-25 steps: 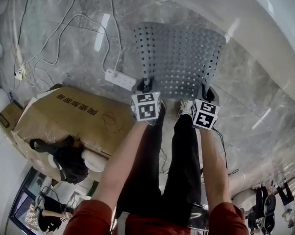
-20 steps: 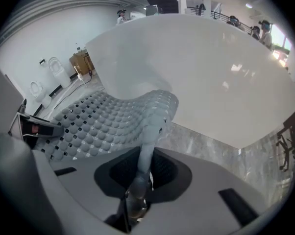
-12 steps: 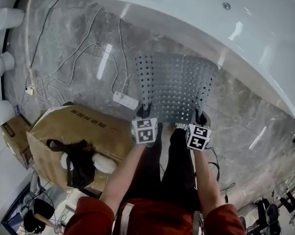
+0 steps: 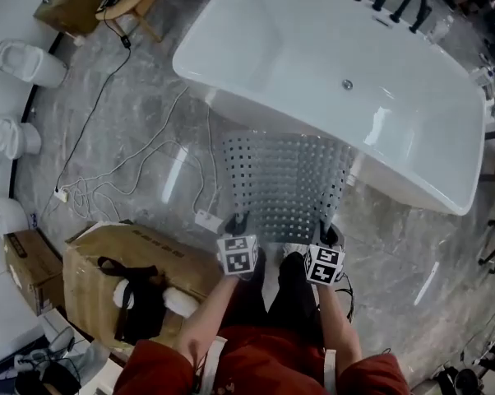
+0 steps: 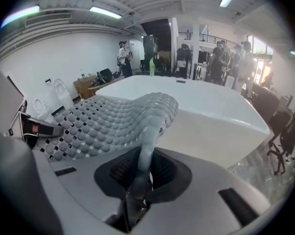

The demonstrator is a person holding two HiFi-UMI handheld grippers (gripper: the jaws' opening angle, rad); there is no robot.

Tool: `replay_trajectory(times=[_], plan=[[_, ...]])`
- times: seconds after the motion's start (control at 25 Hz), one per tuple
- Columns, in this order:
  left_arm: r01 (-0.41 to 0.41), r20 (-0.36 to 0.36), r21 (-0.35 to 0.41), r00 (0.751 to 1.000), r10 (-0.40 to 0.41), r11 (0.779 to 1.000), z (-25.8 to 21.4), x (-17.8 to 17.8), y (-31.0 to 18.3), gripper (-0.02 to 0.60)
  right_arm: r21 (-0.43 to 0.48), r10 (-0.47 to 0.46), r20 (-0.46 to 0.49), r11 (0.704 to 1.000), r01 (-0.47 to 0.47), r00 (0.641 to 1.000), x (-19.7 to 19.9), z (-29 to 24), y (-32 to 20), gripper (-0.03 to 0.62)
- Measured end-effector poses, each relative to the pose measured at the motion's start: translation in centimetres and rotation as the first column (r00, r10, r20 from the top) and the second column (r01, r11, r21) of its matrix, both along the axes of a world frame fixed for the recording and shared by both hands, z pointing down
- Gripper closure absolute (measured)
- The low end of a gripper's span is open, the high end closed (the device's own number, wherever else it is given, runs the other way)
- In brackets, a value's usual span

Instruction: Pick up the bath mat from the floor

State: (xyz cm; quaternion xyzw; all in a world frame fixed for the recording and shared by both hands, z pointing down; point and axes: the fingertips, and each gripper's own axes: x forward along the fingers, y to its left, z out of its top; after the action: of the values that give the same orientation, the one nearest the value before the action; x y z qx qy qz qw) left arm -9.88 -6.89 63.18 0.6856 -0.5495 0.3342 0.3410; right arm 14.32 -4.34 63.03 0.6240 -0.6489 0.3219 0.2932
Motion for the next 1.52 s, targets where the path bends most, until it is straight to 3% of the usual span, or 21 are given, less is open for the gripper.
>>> replay_trajectory(times=[0.2, 0.4, 0.6, 0.76, 1.0, 1.28, 1.52], plan=[[-0.011, -0.031, 0.12, 0.999, 0.015, 0.993, -6.9, 1.5, -2.8, 0.472, 0.12, -0.025, -0.046, 0.992, 0.03, 0.999, 1.3, -7.0, -2.7, 0.533], [-0.023, -0.035, 0.247, 0.999, 0.032, 0.969, -14.0, 2.1, -4.8, 0.472, 0.243, -0.021, -0.07, 0.969, 0.037, 0.997, 1.7, -14.1, -4.9, 0.533], [0.026, -0.082, 0.356, 0.997, 0.003, 0.934, -20.2, 1.6, -7.0, 0.472, 0.374, 0.001, -0.08, 0.927, 0.029, 0.997, 1.7, -20.8, -7.2, 0.534], [0.035, -0.085, 0.454, 0.996, 0.005, 0.89, -25.3, 1.0, -8.4, 0.472, 0.472, 0.002, -0.094, 0.88, 0.043, 0.996, 0.9, -26.0, -8.5, 0.534], [0.045, -0.095, 0.61, 0.995, 0.016, 0.791, -33.1, 0.2, -10.2, 0.472, 0.613, 0.012, -0.104, 0.789, 0.055, 0.995, 0.1, -33.6, -10.6, 0.534], [0.038, -0.081, 0.765, 0.996, 0.038, 0.643, -42.3, 0.1, -11.3, 0.472, 0.76, 0.049, -0.104, 0.648, 0.047, 0.993, 0.2, -42.8, -11.6, 0.534], [0.034, -0.083, 0.879, 0.993, 0.082, 0.476, -49.3, 0.8, -10.7, 0.472, 0.86, 0.096, -0.147, 0.504, 0.079, 0.985, 0.3, -50.0, -10.9, 0.534]])
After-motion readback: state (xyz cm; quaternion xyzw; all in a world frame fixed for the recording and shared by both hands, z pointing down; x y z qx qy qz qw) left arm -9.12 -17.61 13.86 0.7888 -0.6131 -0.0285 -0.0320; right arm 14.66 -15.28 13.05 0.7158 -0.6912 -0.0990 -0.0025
